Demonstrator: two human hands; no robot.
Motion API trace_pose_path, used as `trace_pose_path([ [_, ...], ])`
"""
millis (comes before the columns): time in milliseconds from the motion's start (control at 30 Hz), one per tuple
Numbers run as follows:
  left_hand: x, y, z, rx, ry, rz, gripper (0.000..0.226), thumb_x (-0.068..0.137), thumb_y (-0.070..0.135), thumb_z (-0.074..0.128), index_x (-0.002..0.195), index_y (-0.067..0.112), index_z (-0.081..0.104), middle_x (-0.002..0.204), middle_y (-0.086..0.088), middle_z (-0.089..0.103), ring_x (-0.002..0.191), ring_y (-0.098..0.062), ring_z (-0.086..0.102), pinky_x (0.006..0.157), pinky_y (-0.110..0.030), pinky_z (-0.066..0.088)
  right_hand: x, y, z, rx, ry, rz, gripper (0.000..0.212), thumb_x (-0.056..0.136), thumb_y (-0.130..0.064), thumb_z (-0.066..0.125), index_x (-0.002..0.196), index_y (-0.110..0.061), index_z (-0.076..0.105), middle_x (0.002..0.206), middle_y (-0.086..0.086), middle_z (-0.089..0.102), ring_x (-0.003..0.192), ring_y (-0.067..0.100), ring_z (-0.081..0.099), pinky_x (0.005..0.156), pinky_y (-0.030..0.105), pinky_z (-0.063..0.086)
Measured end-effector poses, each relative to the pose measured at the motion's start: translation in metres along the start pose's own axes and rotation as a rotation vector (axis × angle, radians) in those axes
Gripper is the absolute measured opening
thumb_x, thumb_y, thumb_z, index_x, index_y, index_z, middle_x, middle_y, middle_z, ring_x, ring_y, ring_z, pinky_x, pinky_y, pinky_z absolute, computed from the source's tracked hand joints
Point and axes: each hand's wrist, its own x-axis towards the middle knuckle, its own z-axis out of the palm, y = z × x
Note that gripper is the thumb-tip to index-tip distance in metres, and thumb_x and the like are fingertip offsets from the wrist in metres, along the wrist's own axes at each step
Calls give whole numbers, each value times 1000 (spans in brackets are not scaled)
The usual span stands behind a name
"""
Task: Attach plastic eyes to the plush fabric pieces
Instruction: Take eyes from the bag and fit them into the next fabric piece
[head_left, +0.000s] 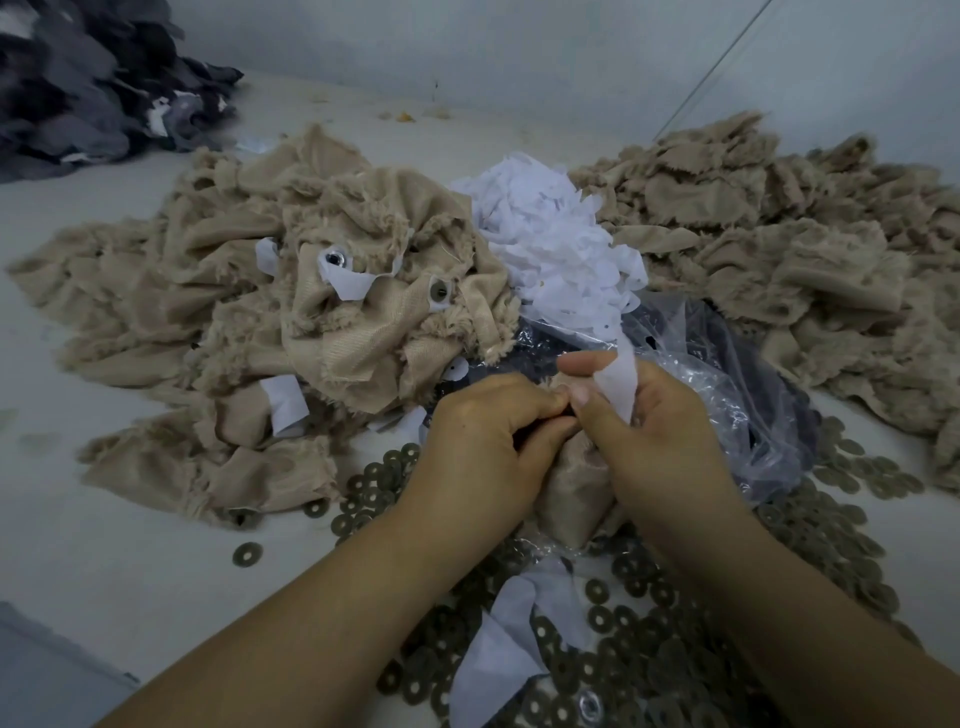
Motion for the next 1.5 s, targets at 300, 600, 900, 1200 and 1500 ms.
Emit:
trace_pose_path([
  [300, -5, 7, -10, -141, -30, -214, 9, 75, 11, 67, 66, 12, 64, 62, 2, 60, 54, -10, 55, 50, -20, 45, 3, -11, -5, 87, 64, 87, 42, 97, -48, 46, 93, -20, 77, 90, 8, 78, 89, 25, 74, 81, 41, 59],
  [600, 2, 2, -11, -353, 48, -545, 25, 89, 30, 70, 76, 9, 64, 53, 3, 59, 43, -5, 50, 43, -19, 39, 0, -9, -2, 171, -45, 80, 48, 91, -49, 46, 88, -14, 77, 86, 14, 77, 81, 27, 76, 64, 30, 61],
  [900, 2, 2, -11, -556, 68, -564, 11, 89, 7, 69, 89, 13, 61, 52, 0, 56, 36, -14, 44, 39, -21, 36, 5, -10, -3, 392, -64, 323, 37, 98, -27, 41, 86, -9, 70, 87, 18, 74, 81, 30, 71, 63, 35, 60],
  [1200, 1, 1, -10, -508, 63, -529, 18, 92, 1, 61, 96, 19, 63, 51, 9, 53, 38, -7, 47, 39, -19, 39, 9, -4, -6, 162, -111, 179, 37, 95, 3, 48, 84, -19, 76, 81, 11, 76, 74, 26, 71, 72, 42, 58],
  [1500, 2, 5, -9, -469, 92, -424, 18, 80, 16, 66, 92, 30, 64, 74, -16, 61, 63, -24, 55, 54, -47, 48, 10, -4, -6, 206, -10, 175, 11, 93, -12, 64, 91, -5, 72, 90, 16, 77, 84, 30, 75, 79, 43, 61],
])
